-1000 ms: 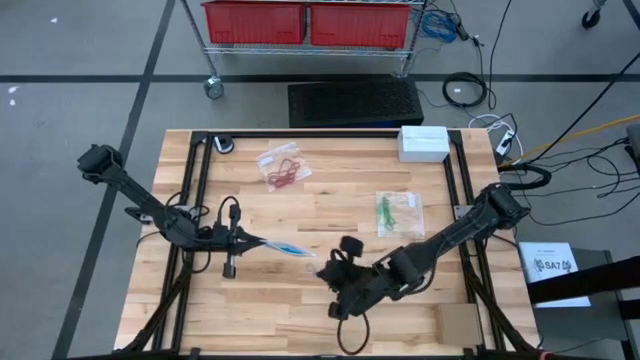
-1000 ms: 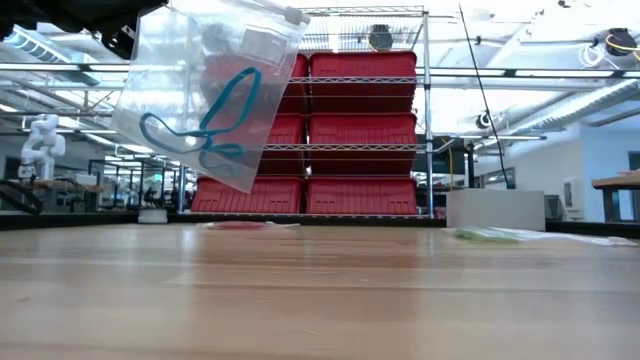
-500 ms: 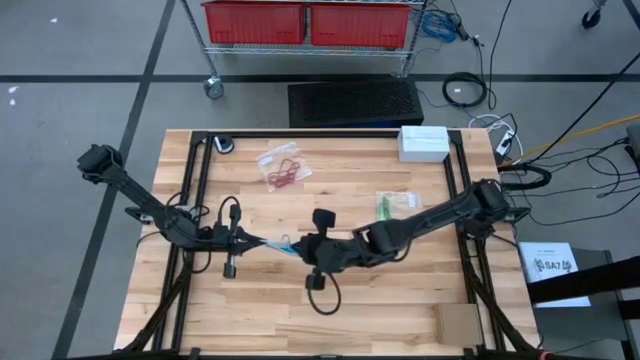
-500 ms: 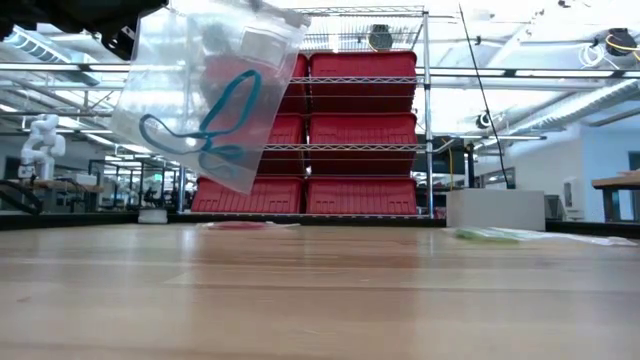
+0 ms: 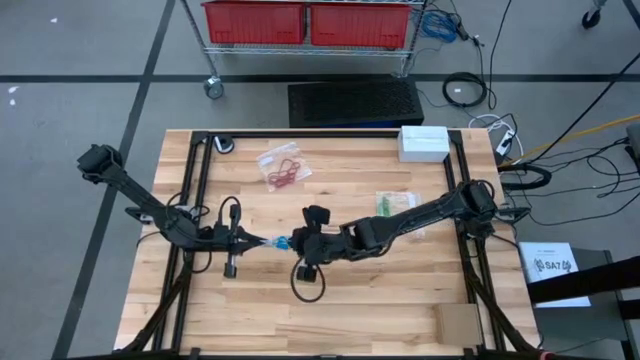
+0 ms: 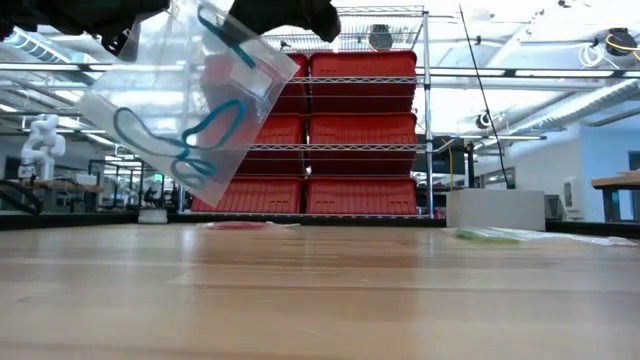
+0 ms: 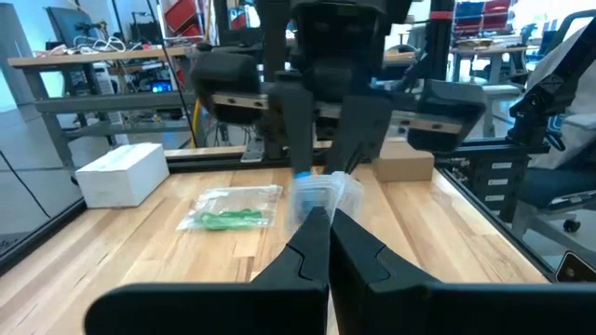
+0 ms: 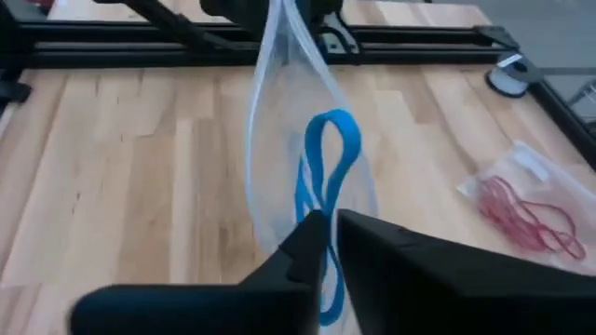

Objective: Sort rubber bands
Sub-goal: Put the blue rubber band into the zip bag

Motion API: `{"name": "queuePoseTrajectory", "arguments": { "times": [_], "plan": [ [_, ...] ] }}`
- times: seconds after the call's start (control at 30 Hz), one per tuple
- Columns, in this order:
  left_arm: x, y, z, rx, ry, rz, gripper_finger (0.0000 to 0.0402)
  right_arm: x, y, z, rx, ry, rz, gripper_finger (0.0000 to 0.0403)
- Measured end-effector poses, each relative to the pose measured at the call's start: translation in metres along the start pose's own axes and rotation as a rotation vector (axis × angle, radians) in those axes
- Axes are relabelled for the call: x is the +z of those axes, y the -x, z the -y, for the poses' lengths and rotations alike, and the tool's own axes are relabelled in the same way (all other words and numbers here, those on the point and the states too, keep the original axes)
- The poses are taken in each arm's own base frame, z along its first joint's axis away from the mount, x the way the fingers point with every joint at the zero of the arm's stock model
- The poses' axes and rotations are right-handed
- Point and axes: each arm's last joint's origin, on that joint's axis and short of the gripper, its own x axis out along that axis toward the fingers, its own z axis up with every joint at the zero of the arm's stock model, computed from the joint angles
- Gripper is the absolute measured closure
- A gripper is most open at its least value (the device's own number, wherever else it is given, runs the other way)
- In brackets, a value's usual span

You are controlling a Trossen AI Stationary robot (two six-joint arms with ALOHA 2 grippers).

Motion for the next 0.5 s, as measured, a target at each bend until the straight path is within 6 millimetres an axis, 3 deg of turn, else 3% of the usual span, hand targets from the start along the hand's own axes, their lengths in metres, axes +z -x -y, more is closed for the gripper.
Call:
{"name": "queuePoseTrajectory", "arguments": {
  "times": [0.33, 0.5],
  "plan": [
    [0.0, 0.0, 0.0, 0.001, -0.002, -0.002, 0.0401, 0.003, 0.002, 0.0, 0.052, -0.023, 0.004, 0.0254],
    [0.0, 0.0, 0.0, 0.001, -0.001, -0.002, 0.0401, 0.01, 0.011, -0.005, 0.084, -0.009, -0.008, 0.0219]
  ]
}}
